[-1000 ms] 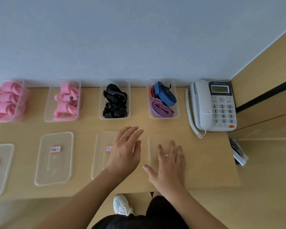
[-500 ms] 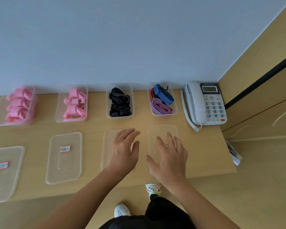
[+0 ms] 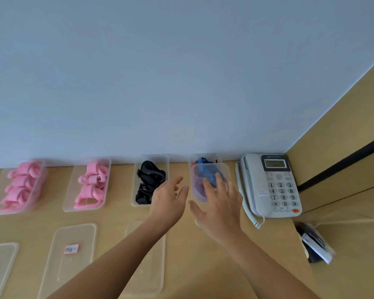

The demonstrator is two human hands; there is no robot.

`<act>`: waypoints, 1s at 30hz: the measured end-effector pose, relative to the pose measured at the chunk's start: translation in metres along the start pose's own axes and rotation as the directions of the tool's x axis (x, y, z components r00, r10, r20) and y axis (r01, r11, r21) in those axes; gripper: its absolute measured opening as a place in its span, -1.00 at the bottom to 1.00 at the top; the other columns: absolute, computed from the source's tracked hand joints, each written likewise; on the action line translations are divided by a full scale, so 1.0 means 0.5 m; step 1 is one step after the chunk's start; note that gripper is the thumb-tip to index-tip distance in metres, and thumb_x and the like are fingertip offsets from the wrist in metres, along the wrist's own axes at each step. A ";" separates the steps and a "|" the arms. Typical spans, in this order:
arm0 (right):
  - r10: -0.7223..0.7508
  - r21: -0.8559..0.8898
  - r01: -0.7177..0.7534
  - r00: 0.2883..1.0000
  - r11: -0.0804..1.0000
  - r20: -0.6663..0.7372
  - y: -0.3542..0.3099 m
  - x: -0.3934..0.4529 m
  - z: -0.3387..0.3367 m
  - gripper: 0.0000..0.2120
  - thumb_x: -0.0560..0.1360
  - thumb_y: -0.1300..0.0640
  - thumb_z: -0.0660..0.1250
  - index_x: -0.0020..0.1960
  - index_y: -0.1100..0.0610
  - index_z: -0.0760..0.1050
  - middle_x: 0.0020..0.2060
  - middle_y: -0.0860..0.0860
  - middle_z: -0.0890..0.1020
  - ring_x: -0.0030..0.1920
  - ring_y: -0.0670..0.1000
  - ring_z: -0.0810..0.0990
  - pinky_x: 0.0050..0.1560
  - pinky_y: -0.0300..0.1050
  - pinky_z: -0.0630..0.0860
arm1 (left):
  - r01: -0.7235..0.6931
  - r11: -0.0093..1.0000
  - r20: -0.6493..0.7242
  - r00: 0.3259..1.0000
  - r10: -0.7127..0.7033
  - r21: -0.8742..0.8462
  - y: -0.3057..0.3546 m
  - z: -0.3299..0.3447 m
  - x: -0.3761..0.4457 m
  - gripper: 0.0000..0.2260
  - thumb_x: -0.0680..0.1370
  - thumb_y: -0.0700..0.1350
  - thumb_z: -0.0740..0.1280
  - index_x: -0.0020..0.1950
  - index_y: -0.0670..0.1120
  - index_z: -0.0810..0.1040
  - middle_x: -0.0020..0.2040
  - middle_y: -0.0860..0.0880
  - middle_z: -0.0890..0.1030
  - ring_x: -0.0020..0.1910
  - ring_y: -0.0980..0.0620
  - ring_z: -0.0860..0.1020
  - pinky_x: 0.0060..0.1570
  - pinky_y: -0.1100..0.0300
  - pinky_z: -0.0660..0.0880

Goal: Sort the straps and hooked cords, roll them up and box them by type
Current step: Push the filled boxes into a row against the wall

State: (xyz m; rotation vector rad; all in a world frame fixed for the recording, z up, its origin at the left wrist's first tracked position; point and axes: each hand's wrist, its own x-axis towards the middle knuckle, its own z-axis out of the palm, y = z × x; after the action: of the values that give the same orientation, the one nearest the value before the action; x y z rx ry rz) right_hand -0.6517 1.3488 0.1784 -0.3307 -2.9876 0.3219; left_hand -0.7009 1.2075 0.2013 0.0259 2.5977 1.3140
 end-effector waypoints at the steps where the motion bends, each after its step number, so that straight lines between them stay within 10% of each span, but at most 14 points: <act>1: -0.007 0.009 0.007 1.000 1.000 0.008 0.004 0.018 0.003 -0.35 0.42 -0.36 0.21 0.36 -0.01 0.48 0.43 0.13 0.45 0.40 0.25 0.39 0.21 0.26 0.44 | 0.019 1.000 0.004 1.000 -0.019 0.006 0.005 0.005 0.017 -0.64 0.65 -0.03 0.32 0.43 -0.08 0.52 0.28 -0.01 0.62 0.16 0.08 0.58 0.15 0.21 0.47; 15: -0.107 0.015 0.106 0.991 0.994 0.084 0.048 0.144 0.055 -0.28 0.43 -0.45 0.15 0.43 -0.05 0.42 0.42 0.12 0.43 0.41 0.23 0.37 0.16 0.18 0.41 | 0.310 0.943 -0.060 0.946 -0.319 -0.118 0.035 0.075 0.160 -0.78 0.54 0.02 0.44 0.14 -0.02 0.72 -0.13 0.05 0.72 -0.09 0.03 0.68 0.08 -0.01 0.64; 30: -0.260 0.090 0.252 0.961 0.964 0.090 0.093 0.140 0.092 -0.33 0.58 -0.38 0.07 0.55 -0.01 0.30 0.52 0.22 0.31 0.55 0.27 0.20 0.53 0.24 0.19 | 0.305 0.951 -0.088 0.947 -0.308 -0.045 0.021 0.095 0.172 -0.82 0.54 -0.18 0.42 0.14 -0.05 0.68 -0.26 0.07 0.69 -0.12 0.08 0.65 0.08 0.05 0.60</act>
State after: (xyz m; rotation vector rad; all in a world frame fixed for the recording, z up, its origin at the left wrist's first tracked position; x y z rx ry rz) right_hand -0.7163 1.3999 0.1301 0.0841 -3.0562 0.4364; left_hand -0.7754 1.2616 0.1658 -0.4379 2.5240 1.2669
